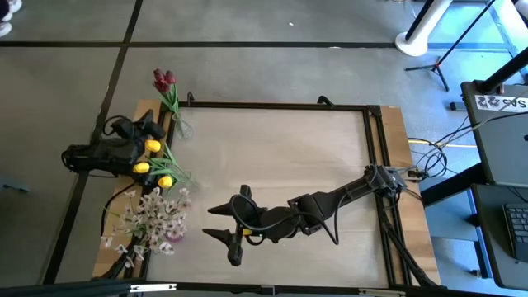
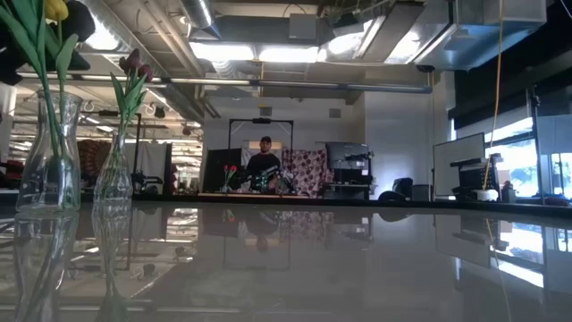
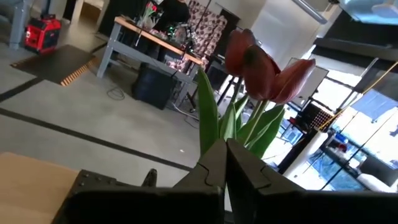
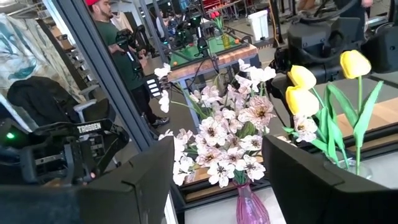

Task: Sort flowers into vase by color
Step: Return to Home Position

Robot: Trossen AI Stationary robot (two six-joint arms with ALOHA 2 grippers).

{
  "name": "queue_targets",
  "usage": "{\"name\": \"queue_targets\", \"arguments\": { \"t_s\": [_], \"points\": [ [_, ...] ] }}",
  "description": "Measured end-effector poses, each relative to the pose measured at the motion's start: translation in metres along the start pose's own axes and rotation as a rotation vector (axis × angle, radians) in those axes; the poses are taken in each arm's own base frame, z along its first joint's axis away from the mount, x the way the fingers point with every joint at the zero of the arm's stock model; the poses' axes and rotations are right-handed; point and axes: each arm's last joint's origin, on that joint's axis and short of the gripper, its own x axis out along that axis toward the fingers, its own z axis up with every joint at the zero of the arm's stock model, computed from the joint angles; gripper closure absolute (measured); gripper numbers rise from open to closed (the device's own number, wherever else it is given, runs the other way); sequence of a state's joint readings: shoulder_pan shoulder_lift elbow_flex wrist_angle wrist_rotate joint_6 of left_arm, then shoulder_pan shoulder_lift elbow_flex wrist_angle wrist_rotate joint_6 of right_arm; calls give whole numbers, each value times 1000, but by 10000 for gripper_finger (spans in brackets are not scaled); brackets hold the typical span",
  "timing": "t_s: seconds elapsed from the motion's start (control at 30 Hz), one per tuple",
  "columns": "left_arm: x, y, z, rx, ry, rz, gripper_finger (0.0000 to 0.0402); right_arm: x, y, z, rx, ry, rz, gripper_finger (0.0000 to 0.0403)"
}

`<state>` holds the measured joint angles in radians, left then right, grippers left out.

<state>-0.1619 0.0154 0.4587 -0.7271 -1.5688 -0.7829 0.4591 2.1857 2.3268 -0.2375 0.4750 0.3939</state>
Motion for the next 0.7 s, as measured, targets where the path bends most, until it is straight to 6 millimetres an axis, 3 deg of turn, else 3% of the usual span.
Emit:
{"name": "queue_targets", "arguments": {
  "t_s": [0.27,0.47,0.57,0.7],
  "points": [
    [0,1,-1,-17,1,-1,401,0,0,0,2,6,14,162],
    [-1,-3,-5,-201,158,-124,401,0,0,0,2,6,14,162],
    [0,-2,-14,-188,128,-94,401,0,0,0,2,6,14,162],
    [0,1,-26,-325,59,-33,401,0,0,0,2,5,14,162]
  ]
}}
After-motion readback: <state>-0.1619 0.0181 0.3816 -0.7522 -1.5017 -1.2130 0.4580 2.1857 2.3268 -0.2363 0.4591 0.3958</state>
